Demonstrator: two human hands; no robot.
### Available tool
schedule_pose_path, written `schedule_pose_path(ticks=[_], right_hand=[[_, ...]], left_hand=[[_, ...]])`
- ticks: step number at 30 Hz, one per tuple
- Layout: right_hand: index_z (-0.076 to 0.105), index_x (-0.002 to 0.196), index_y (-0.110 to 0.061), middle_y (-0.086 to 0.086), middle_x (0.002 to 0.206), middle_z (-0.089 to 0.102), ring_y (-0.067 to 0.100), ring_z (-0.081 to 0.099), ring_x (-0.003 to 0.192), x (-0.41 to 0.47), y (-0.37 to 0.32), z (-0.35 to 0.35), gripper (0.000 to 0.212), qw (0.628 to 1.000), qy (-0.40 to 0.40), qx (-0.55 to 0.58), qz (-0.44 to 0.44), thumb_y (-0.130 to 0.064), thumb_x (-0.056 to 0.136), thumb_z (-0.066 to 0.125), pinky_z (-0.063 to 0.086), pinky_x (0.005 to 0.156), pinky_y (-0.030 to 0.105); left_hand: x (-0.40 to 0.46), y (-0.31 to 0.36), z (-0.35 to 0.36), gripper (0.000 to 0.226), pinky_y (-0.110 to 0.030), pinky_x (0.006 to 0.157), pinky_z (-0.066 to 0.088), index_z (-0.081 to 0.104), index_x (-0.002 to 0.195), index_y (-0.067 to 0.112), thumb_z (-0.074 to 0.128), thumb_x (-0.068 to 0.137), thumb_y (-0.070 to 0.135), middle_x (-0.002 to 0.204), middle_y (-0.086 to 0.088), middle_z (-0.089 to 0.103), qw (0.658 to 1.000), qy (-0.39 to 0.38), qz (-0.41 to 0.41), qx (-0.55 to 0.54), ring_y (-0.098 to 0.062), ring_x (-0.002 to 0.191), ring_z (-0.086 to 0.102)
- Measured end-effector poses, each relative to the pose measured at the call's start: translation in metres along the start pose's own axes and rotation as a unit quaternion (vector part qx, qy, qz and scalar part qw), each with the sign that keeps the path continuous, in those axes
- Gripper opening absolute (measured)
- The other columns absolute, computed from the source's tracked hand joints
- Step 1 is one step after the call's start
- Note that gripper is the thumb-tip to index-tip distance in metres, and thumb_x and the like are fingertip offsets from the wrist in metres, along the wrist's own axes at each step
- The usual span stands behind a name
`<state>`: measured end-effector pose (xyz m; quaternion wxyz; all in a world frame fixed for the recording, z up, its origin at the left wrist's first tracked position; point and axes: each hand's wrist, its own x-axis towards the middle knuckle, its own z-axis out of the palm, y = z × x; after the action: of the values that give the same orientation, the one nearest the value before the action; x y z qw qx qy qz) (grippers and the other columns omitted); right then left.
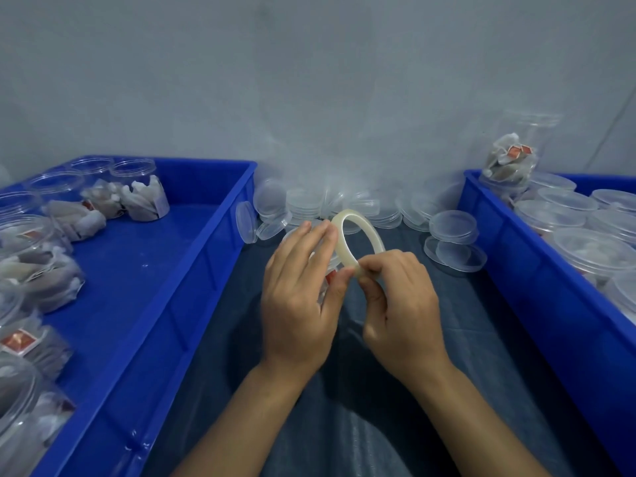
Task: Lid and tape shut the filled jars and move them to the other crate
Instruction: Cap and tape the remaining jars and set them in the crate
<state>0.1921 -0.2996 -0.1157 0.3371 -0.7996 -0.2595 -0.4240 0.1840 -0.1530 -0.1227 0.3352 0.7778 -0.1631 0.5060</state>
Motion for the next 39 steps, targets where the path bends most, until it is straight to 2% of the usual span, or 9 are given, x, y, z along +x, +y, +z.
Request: schedule_pose_path(ticks=[5, 10, 25, 29, 39], right_hand=[[0.066, 0.098, -0.01, -0.004, 0.088, 0.06, 0.02, 0.051, 0.075, -0.0004, -0.0031, 0.0005, 0.007, 0.999, 0.02, -0.024, 0.007, -0.012, 0.101, 0.06, 0.041, 0.071, 0.038], [0.067, 0.098, -0.012, -0.004, 0.088, 0.061, 0.02, 0.051, 0.076, -0.0007, -0.006, 0.0013, 0.006, 0.998, 0.031, -0.047, 0.019, -0.014, 0.1, 0.062, 0.037, 0.074, 0.034], [0.069, 0.095, -0.009, 0.001, 0.09, 0.064, 0.024, 0.053, 0.079, 0.0018, 0.0008, -0.0022, 0.007, 0.993, 0.018, -0.102, -0.056, -0.006, 0.098, 0.065, 0.037, 0.078, 0.034], [0.069, 0.095, -0.011, -0.001, 0.091, 0.065, 0.022, 0.054, 0.082, 0.0014, 0.0009, -0.0017, 0.007, 0.994, 0.011, -0.095, -0.052, -0.005, 0.096, 0.066, 0.033, 0.081, 0.03], [0.07, 0.095, -0.01, -0.002, 0.089, 0.065, 0.023, 0.054, 0.077, -0.0006, -0.0051, 0.0004, 0.004, 0.997, 0.003, -0.076, -0.027, -0.008, 0.097, 0.067, 0.04, 0.077, 0.035]], left_hand=[[-0.0017, 0.0025, -0.0012, 0.019, -0.048, 0.089, 0.055, 0.08, 0.115, 0.009, 0.076, 0.101, 0.021, 0.122, -0.006, 0.071, 0.999, 0.049, 0.005, 0.02, -0.023, 0.115, 0.064], [-0.0033, 0.0027, -0.0001, 0.012, -0.048, 0.082, 0.052, 0.083, 0.106, 0.012, 0.08, 0.097, 0.019, 0.108, 0.0, 0.074, 0.998, 0.048, 0.014, 0.039, -0.023, 0.099, 0.067], [0.0023, 0.0051, -0.0071, 0.009, -0.048, 0.083, 0.049, 0.076, 0.091, 0.015, 0.079, 0.094, 0.022, 0.094, 0.01, 0.072, 0.999, 0.018, -0.046, -0.019, -0.018, 0.093, 0.065], [0.0032, 0.0047, -0.0077, 0.008, -0.049, 0.083, 0.049, 0.074, 0.087, 0.014, 0.08, 0.092, 0.017, 0.09, 0.01, 0.071, 0.999, 0.017, -0.048, -0.014, -0.019, 0.09, 0.064], [0.0035, 0.0016, -0.0065, 0.008, -0.045, 0.081, 0.047, 0.068, 0.085, 0.015, 0.074, 0.09, 0.018, 0.088, 0.009, 0.067, 0.999, 0.013, -0.034, 0.016, -0.017, 0.087, 0.059]])
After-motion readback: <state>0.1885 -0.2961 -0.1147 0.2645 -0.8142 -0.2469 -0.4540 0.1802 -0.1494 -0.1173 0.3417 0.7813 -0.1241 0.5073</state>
